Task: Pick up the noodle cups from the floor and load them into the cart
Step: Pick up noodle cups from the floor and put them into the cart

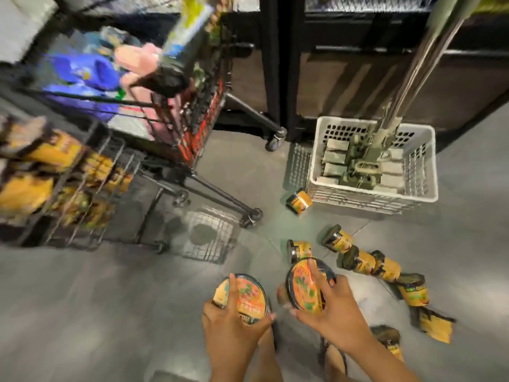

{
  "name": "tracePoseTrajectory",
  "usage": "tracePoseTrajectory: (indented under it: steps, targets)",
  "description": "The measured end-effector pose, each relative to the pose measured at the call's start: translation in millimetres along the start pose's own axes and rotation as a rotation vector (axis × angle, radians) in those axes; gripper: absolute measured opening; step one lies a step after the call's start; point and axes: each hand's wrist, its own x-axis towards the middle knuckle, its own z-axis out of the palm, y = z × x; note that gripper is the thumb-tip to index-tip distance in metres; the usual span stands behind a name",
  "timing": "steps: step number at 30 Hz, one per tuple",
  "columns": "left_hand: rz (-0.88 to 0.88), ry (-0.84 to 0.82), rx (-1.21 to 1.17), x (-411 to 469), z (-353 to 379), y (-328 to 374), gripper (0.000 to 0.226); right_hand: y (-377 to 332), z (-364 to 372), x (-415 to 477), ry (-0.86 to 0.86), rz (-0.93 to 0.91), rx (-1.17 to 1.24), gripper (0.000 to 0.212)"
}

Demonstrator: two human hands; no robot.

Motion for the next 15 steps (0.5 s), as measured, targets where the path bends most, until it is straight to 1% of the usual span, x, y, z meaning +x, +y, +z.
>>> tracePoseTrajectory:
  steps: [4, 6, 8, 11, 15]
  targets:
    - [-0.091, 0.005, -0.083, -85.6, -60.2, -2.8, 0.125, -26.5, -38.4, -68.8, -0.018, -0.071, -0.052, 0.116]
    - [-0.105, 0.059, -0.153, -118.9, -85.1, -4.2, 0.124, -39.2, -55.8, -91.5, -0.037, -0.120, -0.085, 0.114]
    - [-0.131, 0.109, -0.230, -142.5, -104.1, -8.0, 0.120, -53.1, -70.6, -107.6, -0.076, -0.177, -0.133, 0.107]
    - [-0.175, 0.111, -0.308, -159.0, -125.4, -19.1, 0.115, -72.1, -86.9, -121.0, -0.102, -0.238, -0.211, 0.106]
    - [-0.175, 0.137, -0.344, -148.2, -159.7, -36.2, 0.113, -95.6, -92.7, -123.7, -0.091, -0.267, -0.183, 0.108]
